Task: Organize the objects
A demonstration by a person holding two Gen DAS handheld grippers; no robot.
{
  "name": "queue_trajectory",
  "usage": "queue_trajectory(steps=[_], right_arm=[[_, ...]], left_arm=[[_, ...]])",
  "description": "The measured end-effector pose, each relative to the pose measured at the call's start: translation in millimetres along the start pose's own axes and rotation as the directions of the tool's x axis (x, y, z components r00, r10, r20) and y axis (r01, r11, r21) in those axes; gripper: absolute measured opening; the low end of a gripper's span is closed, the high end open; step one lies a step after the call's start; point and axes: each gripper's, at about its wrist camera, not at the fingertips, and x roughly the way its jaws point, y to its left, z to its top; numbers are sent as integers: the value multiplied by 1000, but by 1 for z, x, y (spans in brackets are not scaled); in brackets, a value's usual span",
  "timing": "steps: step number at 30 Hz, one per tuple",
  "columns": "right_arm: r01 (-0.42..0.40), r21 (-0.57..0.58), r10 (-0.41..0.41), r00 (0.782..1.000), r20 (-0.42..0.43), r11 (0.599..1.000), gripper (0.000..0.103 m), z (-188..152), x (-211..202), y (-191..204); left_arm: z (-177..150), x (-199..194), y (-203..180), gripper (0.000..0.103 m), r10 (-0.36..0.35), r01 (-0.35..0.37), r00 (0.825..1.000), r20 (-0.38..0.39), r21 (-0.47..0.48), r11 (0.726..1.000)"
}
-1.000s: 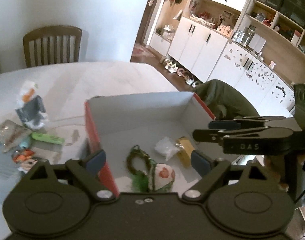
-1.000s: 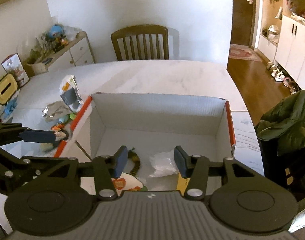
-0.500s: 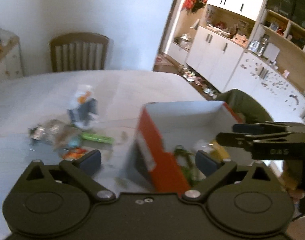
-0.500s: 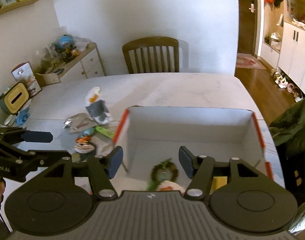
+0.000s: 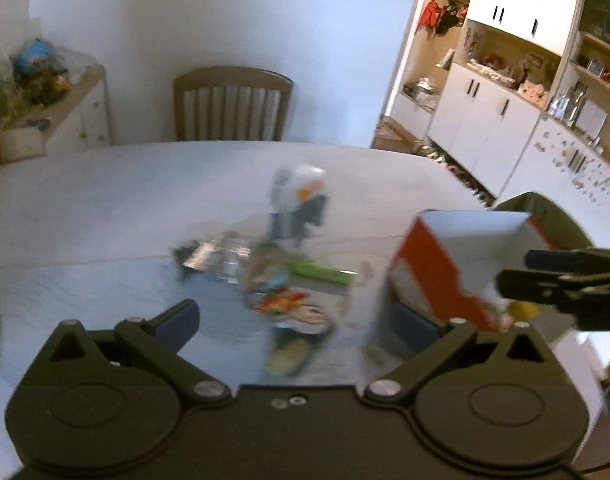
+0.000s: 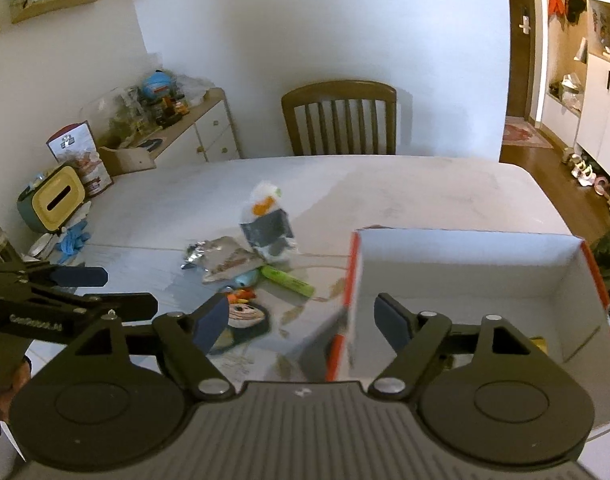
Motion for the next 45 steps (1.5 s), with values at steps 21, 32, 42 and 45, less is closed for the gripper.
queue_trajectory(steps=[21, 32, 42, 45], right_arm=[[31, -79, -37, 997, -72, 996, 84, 2, 82, 78], [30, -84, -45, 982, -183, 996, 84, -17, 136, 83], [-33, -161, -7, 969, -246, 986, 81, -38, 161, 102], [-47, -178, -1, 966, -260, 983, 76, -41, 167, 103]], left_arm=[[45, 60, 94, 103, 58, -56, 998, 26, -61, 997], [34, 103, 76, 103, 30, -34, 997, -67, -71, 997], [28, 131, 67, 82, -1, -13, 993, -119, -114, 993], [26, 139, 61, 72, -13, -2, 991, -136, -104, 995]])
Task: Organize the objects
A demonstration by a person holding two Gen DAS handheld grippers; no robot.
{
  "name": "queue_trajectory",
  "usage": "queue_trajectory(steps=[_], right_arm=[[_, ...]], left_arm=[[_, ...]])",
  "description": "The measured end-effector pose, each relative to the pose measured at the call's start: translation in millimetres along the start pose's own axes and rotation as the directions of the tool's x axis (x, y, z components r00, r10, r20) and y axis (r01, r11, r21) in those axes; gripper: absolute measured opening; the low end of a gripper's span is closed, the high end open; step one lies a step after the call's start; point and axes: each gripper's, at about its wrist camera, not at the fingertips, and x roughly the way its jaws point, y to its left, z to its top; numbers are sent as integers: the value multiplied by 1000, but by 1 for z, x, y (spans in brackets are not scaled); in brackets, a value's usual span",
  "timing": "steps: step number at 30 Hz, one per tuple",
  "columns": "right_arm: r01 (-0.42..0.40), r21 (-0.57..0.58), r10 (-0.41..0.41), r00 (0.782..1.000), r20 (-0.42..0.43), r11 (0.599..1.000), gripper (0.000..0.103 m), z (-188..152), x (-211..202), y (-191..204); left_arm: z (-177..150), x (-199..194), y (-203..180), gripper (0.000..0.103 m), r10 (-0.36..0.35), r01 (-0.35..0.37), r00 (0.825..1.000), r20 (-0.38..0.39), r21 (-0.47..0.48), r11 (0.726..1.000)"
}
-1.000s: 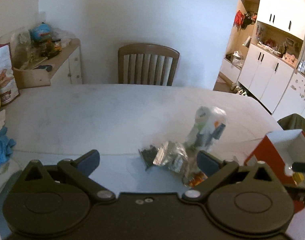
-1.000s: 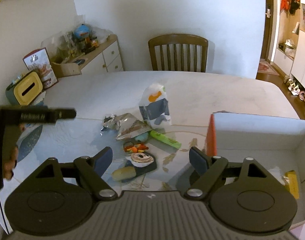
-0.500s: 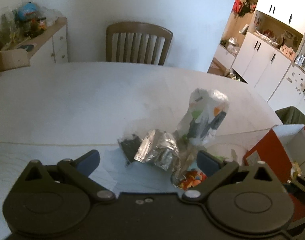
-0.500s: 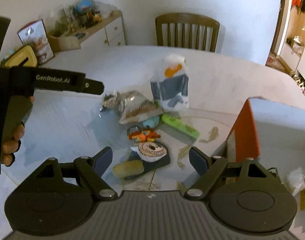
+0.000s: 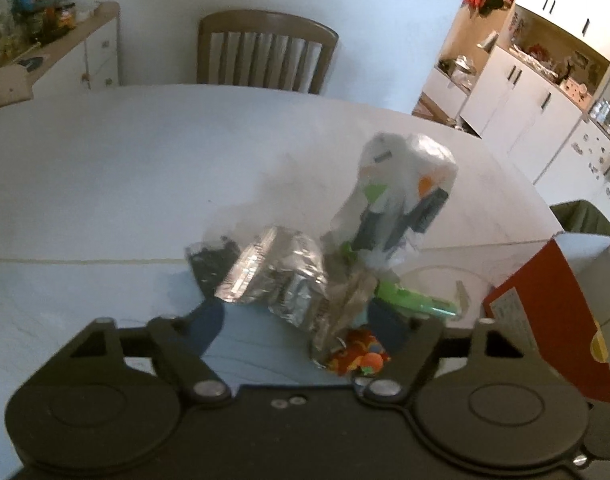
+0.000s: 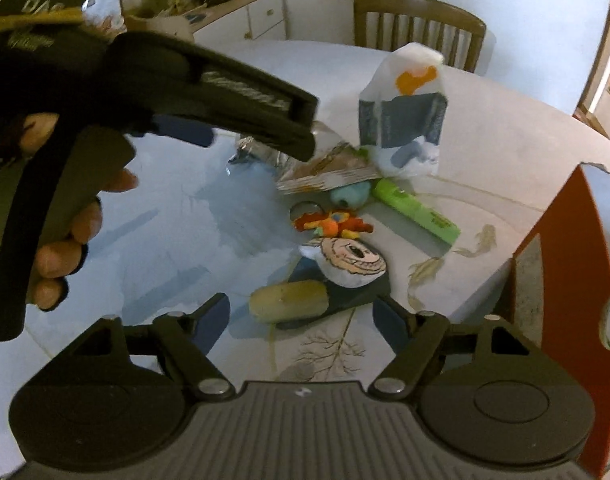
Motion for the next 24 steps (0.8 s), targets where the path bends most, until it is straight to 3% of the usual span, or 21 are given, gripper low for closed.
queue_trajectory(steps=[5, 9, 13, 15, 24], right_arm=[[-13, -15, 13, 1000, -18, 1000, 66, 0, 10, 1], [-26, -31, 25, 999, -29, 999, 61, -1, 16, 3], [-33, -37, 32, 999, -33, 999, 56, -3, 19, 4], [-36, -41, 34, 999, -38, 999, 53, -3, 20, 5], [-35, -53, 33, 998, -44, 998, 49, -5, 24, 5]], left_arm=[[-2, 11, -9, 56, -35, 35, 999, -27, 9, 999], [-4, 16, -9, 34, -48, 48, 998, -36, 0, 999], [-5, 20, -9, 26, -77, 77, 996, -48, -10, 997], [-5, 22, -9, 17, -82, 81, 995, -57, -15, 997], [-7, 18, -9, 11, -88, 87, 995, -49, -25, 996]])
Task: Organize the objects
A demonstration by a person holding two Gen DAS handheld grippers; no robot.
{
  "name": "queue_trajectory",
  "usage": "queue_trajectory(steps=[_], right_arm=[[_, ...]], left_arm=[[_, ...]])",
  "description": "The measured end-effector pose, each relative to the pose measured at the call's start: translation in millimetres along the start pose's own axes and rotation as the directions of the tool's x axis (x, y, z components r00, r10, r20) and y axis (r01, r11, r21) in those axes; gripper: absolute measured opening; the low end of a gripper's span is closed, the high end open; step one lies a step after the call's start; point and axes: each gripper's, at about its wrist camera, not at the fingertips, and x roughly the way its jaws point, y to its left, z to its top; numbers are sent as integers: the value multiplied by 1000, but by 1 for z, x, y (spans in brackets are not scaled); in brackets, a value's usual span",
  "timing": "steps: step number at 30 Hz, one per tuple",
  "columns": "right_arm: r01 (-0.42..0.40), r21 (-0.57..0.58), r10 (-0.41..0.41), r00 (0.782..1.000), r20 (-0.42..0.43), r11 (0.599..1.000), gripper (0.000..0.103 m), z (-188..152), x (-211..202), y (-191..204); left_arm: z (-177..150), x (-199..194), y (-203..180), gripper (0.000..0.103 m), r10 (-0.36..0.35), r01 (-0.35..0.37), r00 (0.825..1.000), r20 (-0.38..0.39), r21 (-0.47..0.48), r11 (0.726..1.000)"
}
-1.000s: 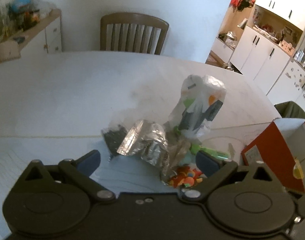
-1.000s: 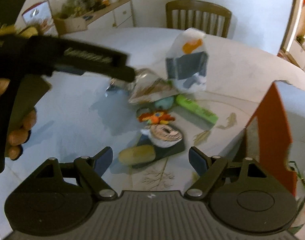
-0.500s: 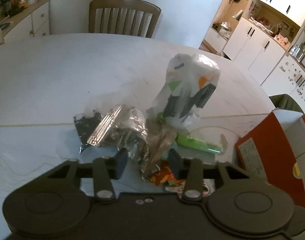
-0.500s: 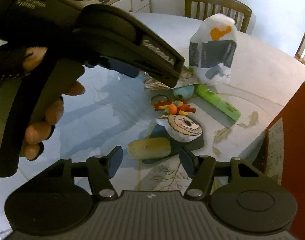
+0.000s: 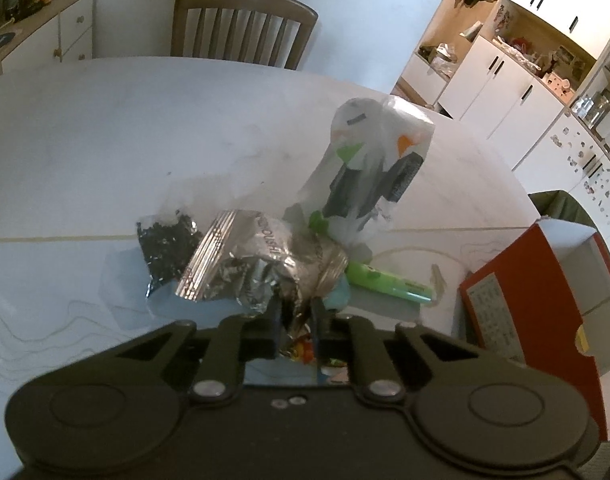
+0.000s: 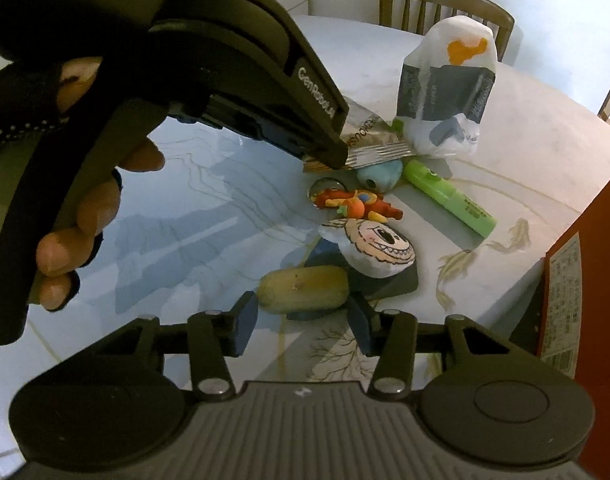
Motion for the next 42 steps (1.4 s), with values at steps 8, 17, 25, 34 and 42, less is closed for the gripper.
queue_trajectory(steps=[8, 17, 25, 34, 42], right_arm=[[-1, 1, 1, 1000, 13, 1000, 47, -1, -5, 1], [-8, 24, 8, 999, 32, 1000, 8, -6, -29, -5], [-48, 67, 45, 998, 48, 997, 10, -16, -49, -13], [-48, 87, 42, 997, 71, 995, 60, -8, -33, -15], [9, 26, -10, 999, 38, 1000, 60, -6, -5, -7]], left_arm=[[-4, -16, 0, 7, -12, 12, 1000, 23, 2, 1000], [-12, -46, 2, 6, -40, 41, 998, 52, -20, 999], [-23, -68, 4, 5, -42, 44, 996, 80, -30, 999], [-38, -76, 13, 5, -73, 76, 995, 69, -49, 996], [-48, -80, 21, 5, -87, 90, 995, 57, -58, 994]])
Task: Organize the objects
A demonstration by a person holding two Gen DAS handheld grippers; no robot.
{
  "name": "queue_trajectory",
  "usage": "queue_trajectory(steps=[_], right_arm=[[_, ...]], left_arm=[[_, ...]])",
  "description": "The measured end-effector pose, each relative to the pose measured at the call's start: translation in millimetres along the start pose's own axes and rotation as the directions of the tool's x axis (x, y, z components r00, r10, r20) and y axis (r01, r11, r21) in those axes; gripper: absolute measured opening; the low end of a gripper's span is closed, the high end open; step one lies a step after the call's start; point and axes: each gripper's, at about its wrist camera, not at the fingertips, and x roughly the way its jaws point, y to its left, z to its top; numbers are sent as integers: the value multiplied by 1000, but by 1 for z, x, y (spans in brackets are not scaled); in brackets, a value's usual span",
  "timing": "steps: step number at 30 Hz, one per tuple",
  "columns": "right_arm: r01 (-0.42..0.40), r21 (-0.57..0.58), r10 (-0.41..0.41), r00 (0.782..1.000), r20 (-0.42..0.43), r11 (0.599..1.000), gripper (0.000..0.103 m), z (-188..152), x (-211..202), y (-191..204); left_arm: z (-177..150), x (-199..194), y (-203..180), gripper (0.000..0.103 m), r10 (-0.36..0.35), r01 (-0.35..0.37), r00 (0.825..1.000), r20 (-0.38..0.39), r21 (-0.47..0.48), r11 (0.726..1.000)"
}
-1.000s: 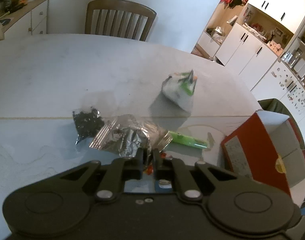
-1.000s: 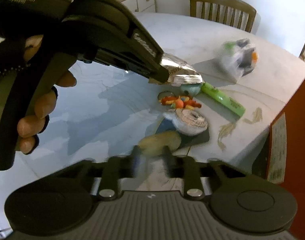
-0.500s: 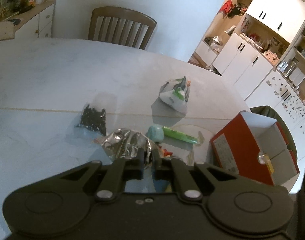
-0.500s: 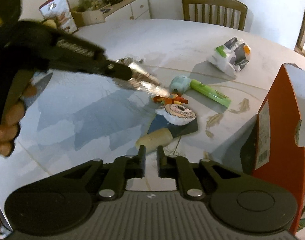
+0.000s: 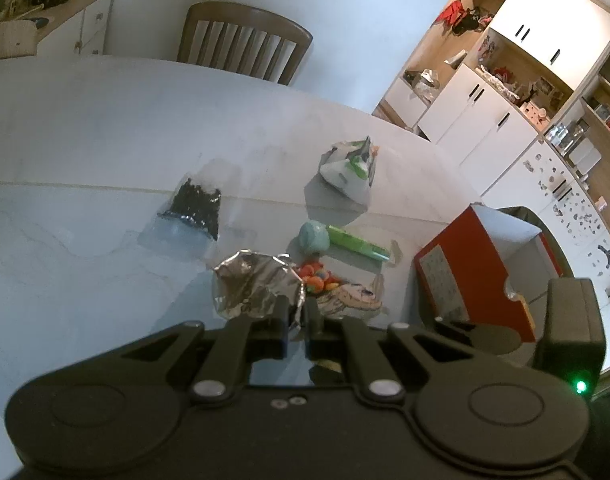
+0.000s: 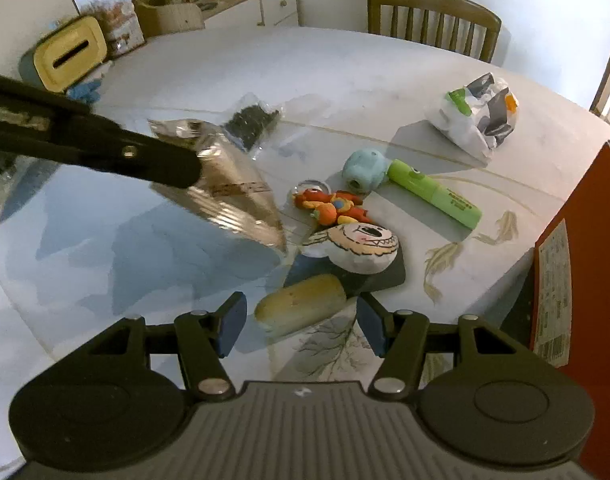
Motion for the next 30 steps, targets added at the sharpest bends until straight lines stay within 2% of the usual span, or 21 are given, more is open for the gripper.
queue_trajectory(steps=[2, 4, 12, 17, 23, 26, 28, 29, 30], right_arm=[[4, -9, -4, 1000, -5, 1000, 59, 0, 3, 1], [8, -10, -8, 1000, -4, 1000, 51, -1, 3, 2], [21, -29, -21, 1000, -6, 999, 50, -7, -9, 9], [-2, -6, 2, 1000, 1, 1000, 50, -12, -37, 6], [-34, 72, 33, 999, 20, 997, 50, -14, -86, -14], [-31, 94, 27, 999, 43, 995, 50, -16, -111, -28], [-20, 92, 15, 998, 59, 996, 50, -19, -125, -36], [-20, 93, 14, 998, 65, 995, 50, -20, -130, -40], [-25, 96, 19, 997, 70, 995, 50, -22, -135, -44]], left_arm=[[-1, -1, 1, 5, -1, 1, 1000, 0, -2, 1000], [-2, -1, 3, 5, -2, 2, 1000, -2, -4, 1000], [-3, -7, 3, 4, -7, 7, 1000, 6, -28, 1000], [-1, -18, -3, 3, -28, 28, 1000, 14, -38, 999], [0, -32, -18, 0, -53, 54, 998, 26, -29, 998], [-2, -35, -25, 0, -27, 27, 999, 33, -1, 1000], [-4, -35, -25, 6, 0, 0, 1000, 25, -8, 1000], [-5, -34, -24, 19, 16, -16, 1000, 13, -22, 1000], [-6, -32, -23, 21, 27, -27, 1000, 4, -30, 999]])
